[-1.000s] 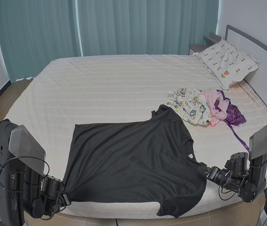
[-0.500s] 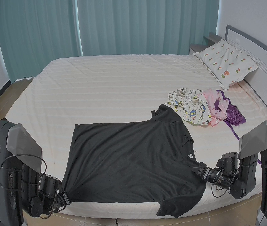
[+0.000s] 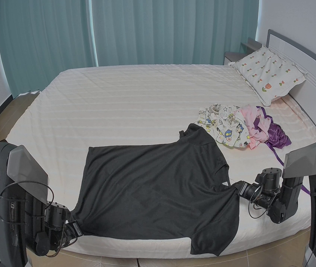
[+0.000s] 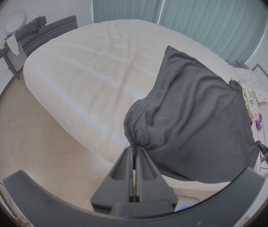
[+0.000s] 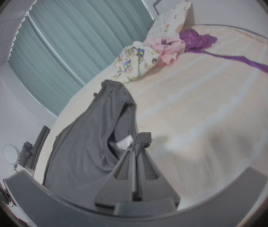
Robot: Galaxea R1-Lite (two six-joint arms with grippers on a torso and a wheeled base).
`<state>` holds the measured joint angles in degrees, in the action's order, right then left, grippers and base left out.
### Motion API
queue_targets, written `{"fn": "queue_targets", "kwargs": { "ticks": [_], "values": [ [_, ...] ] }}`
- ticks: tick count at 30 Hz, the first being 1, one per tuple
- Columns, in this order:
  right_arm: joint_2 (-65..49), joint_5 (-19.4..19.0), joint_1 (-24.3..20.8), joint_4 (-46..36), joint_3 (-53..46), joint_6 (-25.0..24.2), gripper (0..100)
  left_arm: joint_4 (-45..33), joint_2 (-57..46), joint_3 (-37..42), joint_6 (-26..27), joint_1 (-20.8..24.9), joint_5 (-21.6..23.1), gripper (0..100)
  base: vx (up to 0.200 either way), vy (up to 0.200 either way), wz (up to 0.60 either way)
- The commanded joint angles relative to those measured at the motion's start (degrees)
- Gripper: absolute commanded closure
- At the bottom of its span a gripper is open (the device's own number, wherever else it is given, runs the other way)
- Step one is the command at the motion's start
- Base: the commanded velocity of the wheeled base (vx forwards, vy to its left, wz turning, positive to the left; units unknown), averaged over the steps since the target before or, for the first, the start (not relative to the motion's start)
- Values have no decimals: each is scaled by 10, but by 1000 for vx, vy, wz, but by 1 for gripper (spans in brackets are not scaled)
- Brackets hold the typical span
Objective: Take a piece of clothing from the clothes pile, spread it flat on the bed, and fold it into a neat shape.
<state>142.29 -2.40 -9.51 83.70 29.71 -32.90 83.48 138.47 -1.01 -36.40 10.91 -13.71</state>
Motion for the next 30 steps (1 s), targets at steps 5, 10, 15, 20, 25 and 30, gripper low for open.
{"fn": "queue_targets", "kwargs": {
  "ticks": [5,10,15,20,25,30],
  "values": [
    [-18,-42,18,-62,136,50,100,65,51,0,-30,-2,2,100,0,0,0],
    [-4,-51,17,-82,200,54,100,65,53,-5,-31,-2,6,100,0,0,0],
    [10,-51,18,-81,224,57,0,65,53,-8,-34,-1,8,100,0,0,0],
    [9,-49,22,-73,176,55,0,65,55,-8,-33,0,8,100,0,0,0],
    [-22,-49,34,-63,120,48,0,65,55,-7,-34,0,8,100,0,0,0],
    [-89,-51,10,-24,-60,-29,0,65,55,-8,-33,0,8,100,0,0,0]
  ]
}}
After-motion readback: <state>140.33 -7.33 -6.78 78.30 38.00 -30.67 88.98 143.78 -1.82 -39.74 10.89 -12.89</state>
